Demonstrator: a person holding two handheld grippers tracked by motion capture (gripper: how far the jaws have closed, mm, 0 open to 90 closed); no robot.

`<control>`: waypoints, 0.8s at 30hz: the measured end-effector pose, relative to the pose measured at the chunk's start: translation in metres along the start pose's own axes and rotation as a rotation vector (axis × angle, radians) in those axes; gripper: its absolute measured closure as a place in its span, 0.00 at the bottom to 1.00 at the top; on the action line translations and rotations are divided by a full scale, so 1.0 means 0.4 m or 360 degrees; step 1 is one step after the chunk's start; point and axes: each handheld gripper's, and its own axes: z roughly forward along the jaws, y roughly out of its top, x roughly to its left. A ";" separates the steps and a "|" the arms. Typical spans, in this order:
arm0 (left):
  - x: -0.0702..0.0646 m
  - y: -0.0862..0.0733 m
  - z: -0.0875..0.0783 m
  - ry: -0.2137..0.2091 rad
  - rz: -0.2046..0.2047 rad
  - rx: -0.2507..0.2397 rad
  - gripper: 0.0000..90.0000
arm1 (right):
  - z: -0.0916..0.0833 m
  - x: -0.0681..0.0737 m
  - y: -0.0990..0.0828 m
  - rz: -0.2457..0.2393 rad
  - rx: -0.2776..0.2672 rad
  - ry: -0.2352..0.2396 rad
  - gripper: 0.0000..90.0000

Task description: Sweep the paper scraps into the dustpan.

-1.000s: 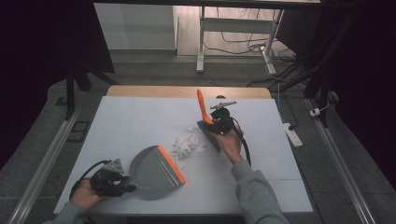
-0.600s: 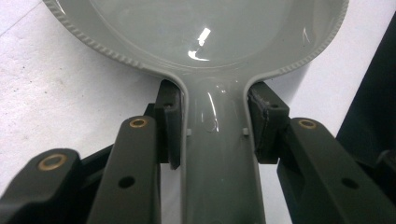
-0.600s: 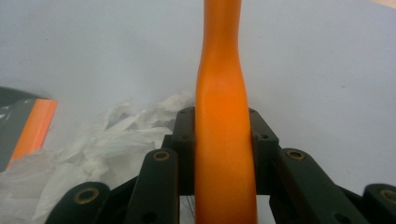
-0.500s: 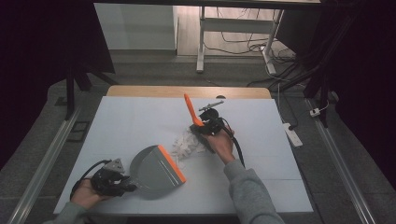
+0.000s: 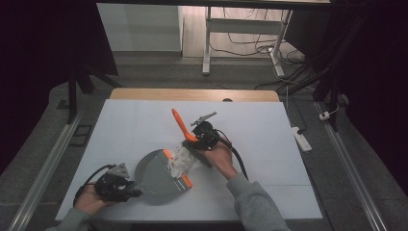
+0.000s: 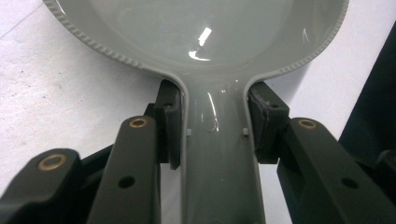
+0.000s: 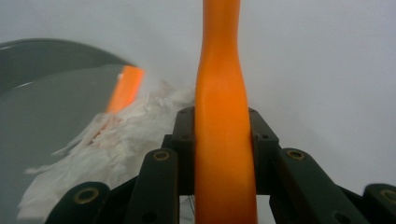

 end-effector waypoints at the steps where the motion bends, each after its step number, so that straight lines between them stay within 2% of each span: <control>1: 0.000 0.000 0.000 0.0000 0.0000 -0.0001 0.68 | -0.001 0.008 0.000 0.0002 -0.0011 0.0052 0.78; 2: 0.000 0.000 0.000 0.0000 0.0000 -0.0001 0.68 | -0.001 0.008 0.000 0.0002 -0.0011 0.0052 0.78; 4: 0.000 0.000 0.000 0.0000 0.0000 0.0000 0.68 | -0.018 0.031 0.005 -0.0049 -0.0039 0.0061 0.78; 6: 0.000 0.000 0.000 -0.0001 0.0000 -0.0001 0.68 | -0.027 0.033 0.007 -0.0055 -0.0063 0.0068 0.78; 8: 0.000 0.000 0.000 -0.0001 0.0000 -0.0001 0.68 | -0.049 0.028 0.010 -0.0035 -0.0128 0.0081 0.78; 9: 0.000 0.000 0.000 -0.0002 0.0000 -0.0001 0.68 | -0.071 0.021 0.012 -0.0026 -0.0168 0.0061 0.78; 17: 0.000 0.000 0.001 -0.0001 0.0001 -0.0001 0.68 | -0.117 -0.014 0.005 0.0036 -0.0247 -0.0006 0.78; 20: 0.000 0.001 0.001 0.0000 0.0000 -0.0004 0.68 | -0.117 -0.031 0.004 0.0070 -0.0250 -0.0049 0.78; 24: 0.000 0.001 0.002 0.0000 0.0000 -0.0004 0.68 | -0.092 -0.053 0.003 0.0102 -0.0201 -0.0096 0.78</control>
